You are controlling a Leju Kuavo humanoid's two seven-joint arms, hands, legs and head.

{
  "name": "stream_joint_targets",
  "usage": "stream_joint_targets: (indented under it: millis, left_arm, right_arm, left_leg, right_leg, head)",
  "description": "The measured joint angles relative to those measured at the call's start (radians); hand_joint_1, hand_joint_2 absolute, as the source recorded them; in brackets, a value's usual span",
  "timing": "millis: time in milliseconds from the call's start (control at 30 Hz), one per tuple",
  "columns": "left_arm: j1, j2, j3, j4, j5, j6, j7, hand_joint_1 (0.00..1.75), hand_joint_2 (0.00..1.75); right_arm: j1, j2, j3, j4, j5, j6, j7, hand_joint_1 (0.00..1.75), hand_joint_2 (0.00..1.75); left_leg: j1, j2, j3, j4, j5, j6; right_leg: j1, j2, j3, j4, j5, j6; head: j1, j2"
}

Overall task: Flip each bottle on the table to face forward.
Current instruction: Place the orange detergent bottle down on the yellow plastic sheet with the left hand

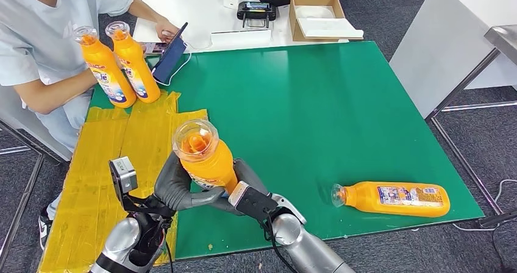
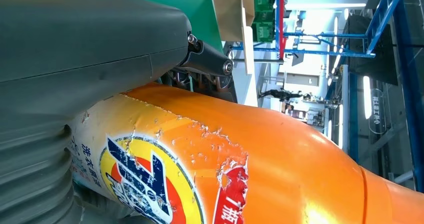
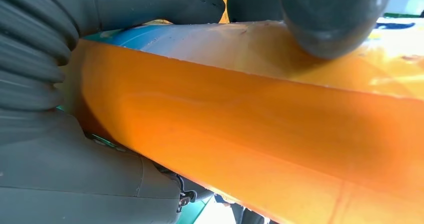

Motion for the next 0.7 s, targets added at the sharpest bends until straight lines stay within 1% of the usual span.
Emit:
stream_joint_targets:
  millis: [100, 133, 300, 500, 700]
  left_arm:
    - [0.000, 0.000, -0.001, 0.000, 0.000, -0.001, 0.000, 1.75, 1.75]
    - [-0.001, 0.000, -0.001, 0.000, 0.000, -0.001, -0.001, 1.75, 1.75]
    - [-0.003, 0.000, -0.001, 0.000, 0.000, -0.003, -0.006, 1.75, 1.75]
    - [-0.005, 0.000, 0.000, -0.008, 0.000, -0.015, -0.011, 1.75, 1.75]
    - [-0.012, 0.000, 0.000, -0.026, 0.000, -0.021, -0.017, 1.75, 1.75]
  right_arm:
    - [0.000, 0.000, 0.000, 0.002, -0.001, 0.000, -0.001, 0.24, 1.75]
    - [0.001, 0.000, 0.000, 0.002, -0.001, -0.001, -0.003, 0.01, 1.75]
    - [0.009, -0.001, -0.002, -0.002, 0.004, -0.023, -0.010, 0.00, 1.75]
    - [0.028, -0.012, -0.018, -0.041, 0.023, -0.056, -0.006, 0.00, 1.75]
    - [0.047, -0.024, -0.035, -0.058, 0.026, -0.062, 0.004, 0.00, 1.75]
  left_leg:
    - [0.000, 0.000, 0.000, 0.000, 0.000, 0.000]
    - [0.000, 0.000, 0.000, 0.000, 0.000, 0.000]
    - [0.000, 0.000, 0.000, 0.000, 0.000, 0.000]
    - [0.000, 0.000, 0.000, 0.000, 0.000, 0.000]
    - [0.000, 0.000, 0.000, 0.000, 0.000, 0.000]
  right_leg:
    - [0.000, 0.000, 0.000, 0.000, 0.000, 0.000]
    - [0.000, 0.000, 0.000, 0.000, 0.000, 0.000]
    - [0.000, 0.000, 0.000, 0.000, 0.000, 0.000]
    - [0.000, 0.000, 0.000, 0.000, 0.000, 0.000]
    - [0.000, 0.000, 0.000, 0.000, 0.000, 0.000]
  head:
    - [0.000, 0.000]
    - [0.000, 0.000]
    - [0.000, 0.000]
    - [0.000, 0.000]
    - [0.000, 0.000]
